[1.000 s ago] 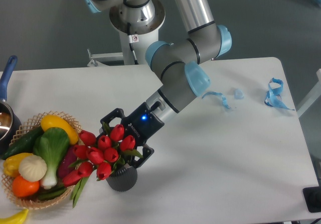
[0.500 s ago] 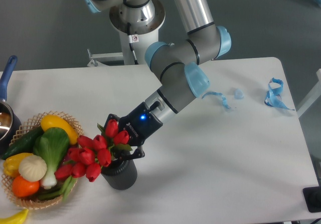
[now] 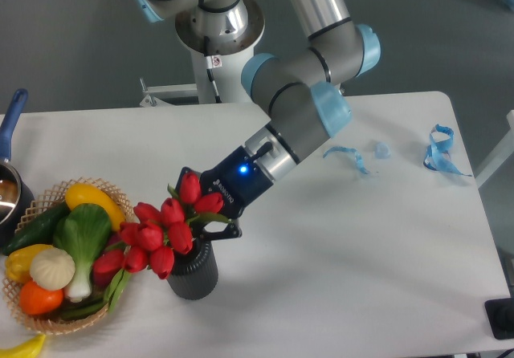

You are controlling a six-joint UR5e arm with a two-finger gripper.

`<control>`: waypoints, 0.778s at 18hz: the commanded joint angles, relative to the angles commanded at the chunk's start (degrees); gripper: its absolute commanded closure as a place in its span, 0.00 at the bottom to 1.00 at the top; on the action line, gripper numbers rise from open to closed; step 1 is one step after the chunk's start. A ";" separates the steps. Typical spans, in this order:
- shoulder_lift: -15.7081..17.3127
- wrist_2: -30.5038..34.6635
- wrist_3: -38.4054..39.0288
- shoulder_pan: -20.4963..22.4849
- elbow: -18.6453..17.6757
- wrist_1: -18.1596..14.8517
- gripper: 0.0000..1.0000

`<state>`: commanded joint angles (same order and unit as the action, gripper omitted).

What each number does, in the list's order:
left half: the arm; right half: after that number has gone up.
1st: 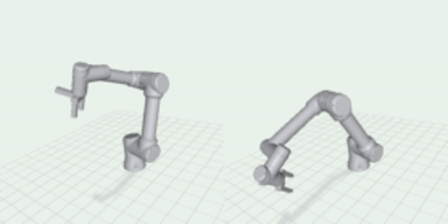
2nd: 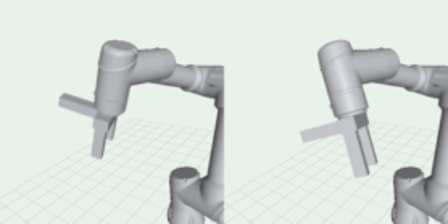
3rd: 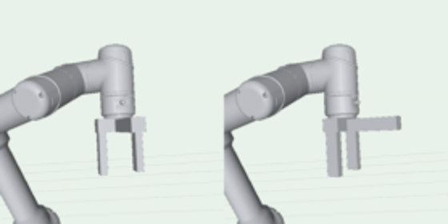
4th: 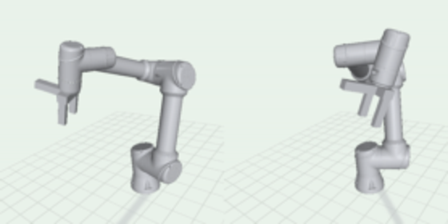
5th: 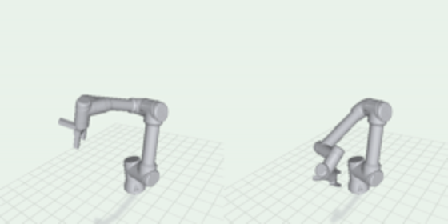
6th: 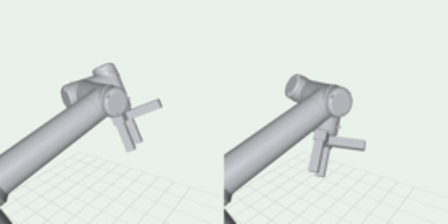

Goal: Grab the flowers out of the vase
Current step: 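Lift the gripped tulips up out of the black vase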

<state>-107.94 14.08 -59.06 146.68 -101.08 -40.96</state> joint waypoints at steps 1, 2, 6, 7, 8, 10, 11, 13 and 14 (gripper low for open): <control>0.53 -1.67 0.00 1.14 0.26 0.00 1.00; 1.06 -3.42 0.09 1.67 0.53 -0.09 1.00; 1.41 -7.31 0.18 3.52 3.07 -0.18 1.00; 1.41 -7.40 0.18 3.52 3.43 -0.18 1.00; 1.41 -7.40 0.18 3.52 3.78 -0.18 1.00; 1.41 -7.48 0.52 3.52 4.39 -0.18 1.00; 1.41 -7.75 1.22 3.61 4.66 -0.18 1.00; 1.41 -9.06 2.89 4.05 5.18 -0.18 1.00; 1.50 -9.15 4.64 4.31 5.62 -0.18 1.00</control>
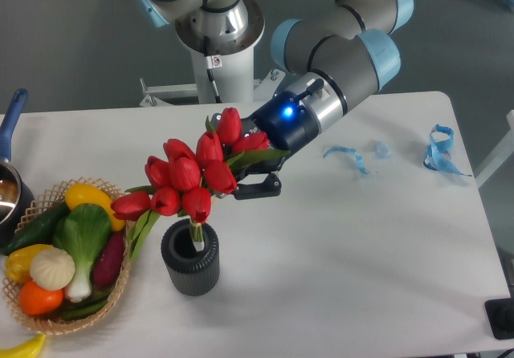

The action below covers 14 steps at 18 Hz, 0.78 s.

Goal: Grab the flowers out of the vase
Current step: 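Lift the gripped tulips up out of the black vase, then carry the tulips away from the vase toward the blue ribbons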

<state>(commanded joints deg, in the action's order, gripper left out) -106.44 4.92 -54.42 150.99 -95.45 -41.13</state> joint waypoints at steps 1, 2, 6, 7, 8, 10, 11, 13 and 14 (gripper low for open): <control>0.09 -0.26 2.02 0.18 0.53 0.00 1.00; 0.26 -0.70 3.52 0.35 0.88 0.00 1.00; 0.88 -0.88 5.90 0.79 1.23 -0.09 1.00; 0.97 -0.88 6.60 1.14 1.15 -0.09 1.00; 1.05 -0.88 7.48 1.75 1.23 -0.09 1.00; 1.67 -0.53 7.93 3.16 1.41 -0.17 1.00; 2.02 -0.27 7.84 4.56 1.41 -0.09 1.00; 2.02 0.35 7.32 6.15 2.11 -0.09 1.00; 2.02 1.92 7.31 6.85 2.72 0.09 1.00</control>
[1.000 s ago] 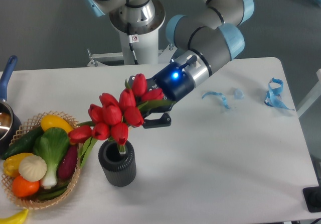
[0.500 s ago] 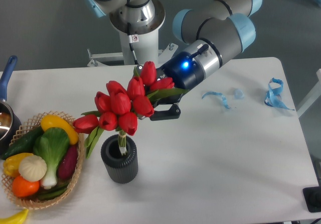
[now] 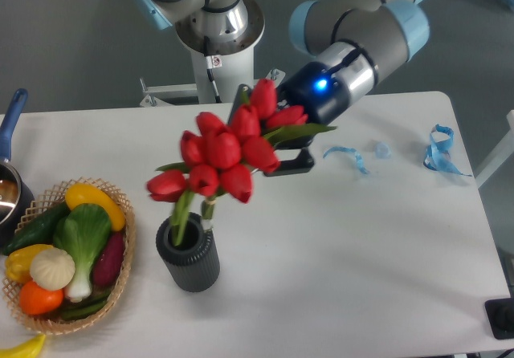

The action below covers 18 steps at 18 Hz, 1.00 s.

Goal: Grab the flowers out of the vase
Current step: 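Carry the tulips away from the vase toward the blue ribbons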

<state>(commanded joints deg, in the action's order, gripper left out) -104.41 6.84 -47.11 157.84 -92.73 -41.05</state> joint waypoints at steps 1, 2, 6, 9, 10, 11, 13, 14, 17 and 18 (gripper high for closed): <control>0.09 3.41 0.00 0.88 0.62 0.18 1.00; 0.26 8.05 0.00 1.15 1.32 0.18 1.00; 0.62 27.05 -0.44 1.33 2.56 0.09 1.00; 0.44 35.05 -6.66 1.59 1.68 -0.26 1.00; 0.53 38.83 -8.25 1.50 0.72 -0.26 1.00; 0.61 43.47 -8.78 1.50 0.10 -0.26 1.00; 0.44 52.27 -8.70 1.07 0.09 -1.57 1.00; 0.27 54.49 -8.70 0.97 0.18 -1.84 1.00; 0.35 58.88 -8.35 0.71 0.27 -3.07 1.00; 0.18 61.43 -8.35 -0.16 1.05 -4.21 1.00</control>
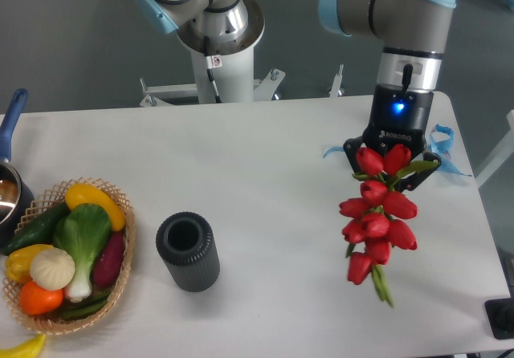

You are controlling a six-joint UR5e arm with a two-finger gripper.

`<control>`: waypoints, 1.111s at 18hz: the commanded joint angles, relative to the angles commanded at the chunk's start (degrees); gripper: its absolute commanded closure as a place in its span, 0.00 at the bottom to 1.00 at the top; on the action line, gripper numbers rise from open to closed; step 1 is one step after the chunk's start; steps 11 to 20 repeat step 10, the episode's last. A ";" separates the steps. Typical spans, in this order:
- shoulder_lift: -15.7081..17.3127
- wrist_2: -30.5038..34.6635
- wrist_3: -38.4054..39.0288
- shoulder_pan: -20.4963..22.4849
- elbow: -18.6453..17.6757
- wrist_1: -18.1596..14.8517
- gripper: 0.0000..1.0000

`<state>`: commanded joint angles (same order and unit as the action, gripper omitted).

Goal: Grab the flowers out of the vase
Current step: 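Carry the tulips away from the vase toward the blue ribbons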

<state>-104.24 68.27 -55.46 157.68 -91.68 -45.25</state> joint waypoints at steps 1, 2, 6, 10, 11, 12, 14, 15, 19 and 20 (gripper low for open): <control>-0.18 2.46 -0.17 -1.14 0.79 -1.93 1.00; -0.18 4.84 -0.52 -2.20 1.76 -4.47 1.00; -0.62 12.49 -4.48 -7.03 2.82 -9.24 0.98; -0.44 13.56 -4.57 -7.66 3.00 -11.95 0.98; -0.44 13.56 -4.57 -7.66 3.00 -11.95 0.98; -0.44 13.56 -4.57 -7.66 3.00 -11.95 0.98; -0.44 13.56 -4.57 -7.66 3.00 -11.95 0.98; -0.44 13.56 -4.57 -7.66 3.00 -11.95 0.98; -0.44 13.56 -4.57 -7.66 3.00 -11.95 0.98; -0.44 13.56 -4.57 -7.66 3.00 -11.95 0.98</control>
